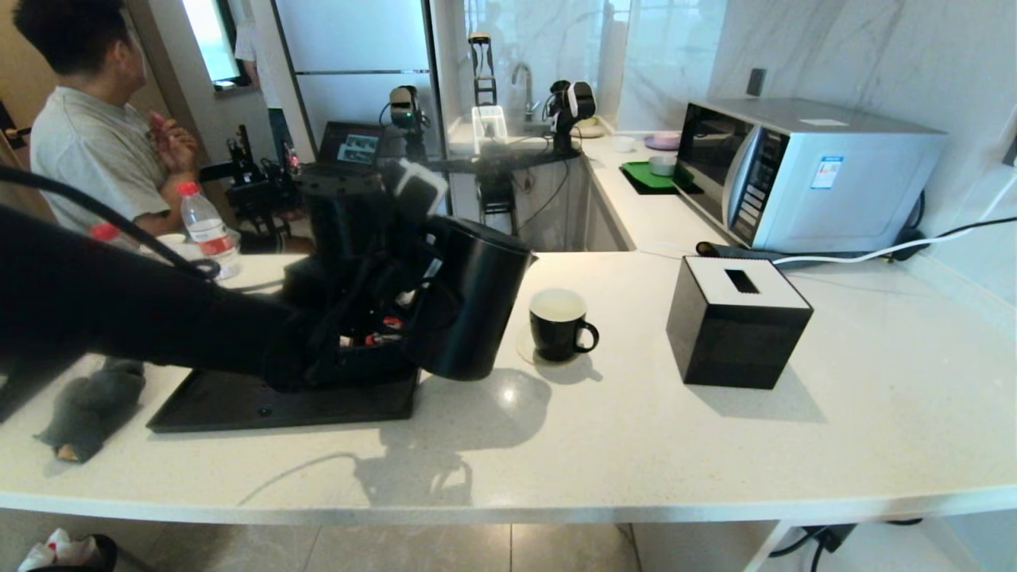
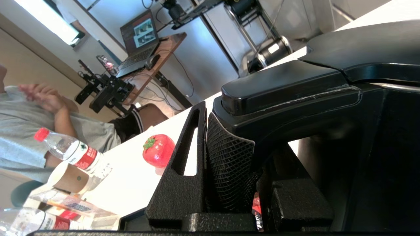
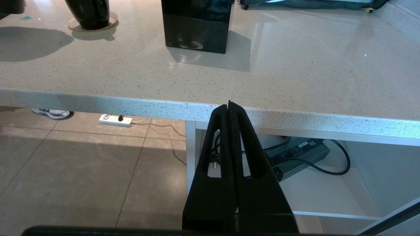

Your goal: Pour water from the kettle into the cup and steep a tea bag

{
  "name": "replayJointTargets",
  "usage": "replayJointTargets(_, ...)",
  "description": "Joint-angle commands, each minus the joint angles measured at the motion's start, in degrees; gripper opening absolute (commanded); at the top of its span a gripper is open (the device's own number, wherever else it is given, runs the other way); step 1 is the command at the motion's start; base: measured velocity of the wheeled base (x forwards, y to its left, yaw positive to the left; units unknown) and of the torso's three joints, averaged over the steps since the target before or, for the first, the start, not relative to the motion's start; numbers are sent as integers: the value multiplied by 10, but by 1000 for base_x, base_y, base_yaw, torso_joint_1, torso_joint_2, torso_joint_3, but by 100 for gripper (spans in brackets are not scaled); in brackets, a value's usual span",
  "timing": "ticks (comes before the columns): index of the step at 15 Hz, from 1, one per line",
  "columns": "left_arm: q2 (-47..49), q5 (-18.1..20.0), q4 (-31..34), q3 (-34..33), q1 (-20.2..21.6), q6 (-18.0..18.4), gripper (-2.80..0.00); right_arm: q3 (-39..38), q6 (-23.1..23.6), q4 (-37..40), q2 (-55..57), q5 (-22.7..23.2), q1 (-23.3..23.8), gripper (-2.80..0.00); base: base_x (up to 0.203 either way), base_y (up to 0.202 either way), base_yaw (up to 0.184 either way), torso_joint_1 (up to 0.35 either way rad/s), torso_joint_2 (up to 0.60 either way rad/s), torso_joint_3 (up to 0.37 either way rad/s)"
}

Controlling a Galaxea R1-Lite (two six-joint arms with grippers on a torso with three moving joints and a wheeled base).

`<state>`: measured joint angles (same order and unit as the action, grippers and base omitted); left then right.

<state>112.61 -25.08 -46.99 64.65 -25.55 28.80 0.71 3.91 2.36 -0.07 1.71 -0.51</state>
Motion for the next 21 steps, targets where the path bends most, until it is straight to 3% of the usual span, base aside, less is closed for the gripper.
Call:
replayJointTargets(1, 7, -1, 9, 15, 0, 8, -280, 0, 0, 0, 1, 1, 0, -280, 0, 0, 0, 0, 0, 0)
replayJointTargets(6, 15, 1, 26, 29, 0, 25, -280, 0, 0, 0, 1, 1, 0, -280, 0, 0, 0, 0, 0, 0)
replayJointTargets(11, 24, 28, 28, 41, 0, 48, -280, 0, 0, 0, 1, 1, 0, -280, 0, 0, 0, 0, 0, 0)
replayJointTargets(21, 45, 29, 45, 63, 3, 85, -280, 0, 0, 0, 1, 1, 0, -280, 0, 0, 0, 0, 0, 0)
